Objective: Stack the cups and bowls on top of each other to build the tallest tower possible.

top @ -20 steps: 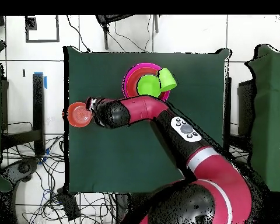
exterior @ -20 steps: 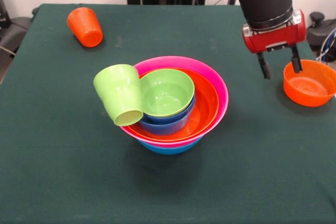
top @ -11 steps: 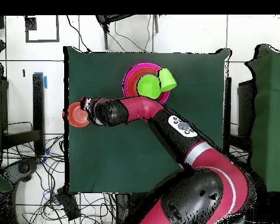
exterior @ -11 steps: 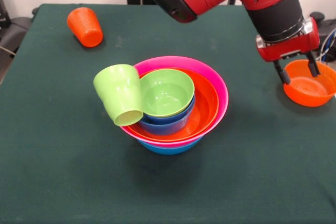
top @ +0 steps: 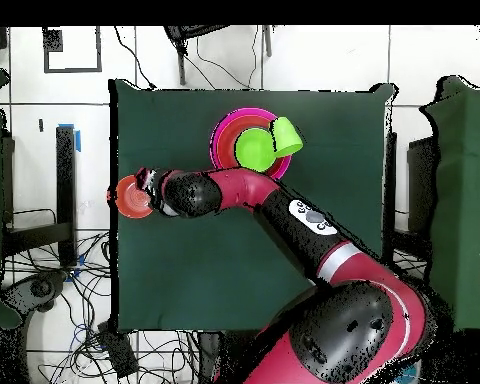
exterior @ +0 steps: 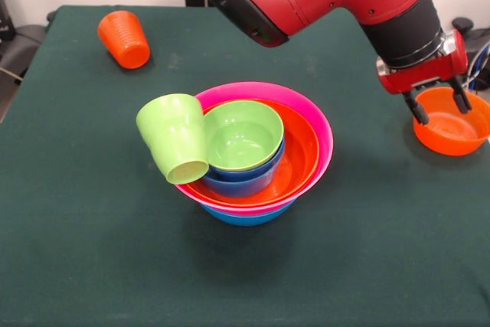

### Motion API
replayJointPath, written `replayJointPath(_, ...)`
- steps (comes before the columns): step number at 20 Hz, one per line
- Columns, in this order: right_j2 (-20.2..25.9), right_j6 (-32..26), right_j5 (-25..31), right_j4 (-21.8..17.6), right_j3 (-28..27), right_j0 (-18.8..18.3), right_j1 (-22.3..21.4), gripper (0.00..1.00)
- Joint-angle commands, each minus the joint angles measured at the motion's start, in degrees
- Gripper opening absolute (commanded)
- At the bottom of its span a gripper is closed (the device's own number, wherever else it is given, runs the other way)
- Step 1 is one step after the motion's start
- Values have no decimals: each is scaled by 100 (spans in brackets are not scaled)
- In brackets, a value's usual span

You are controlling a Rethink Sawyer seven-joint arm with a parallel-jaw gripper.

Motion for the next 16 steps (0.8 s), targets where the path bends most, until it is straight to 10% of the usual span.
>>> replayJointPath(1,-41,-1664,557,-658,-396,-84,181,100)
replayJointPath(16,-463,-1073,377,-1337,-467,242,-399,100)
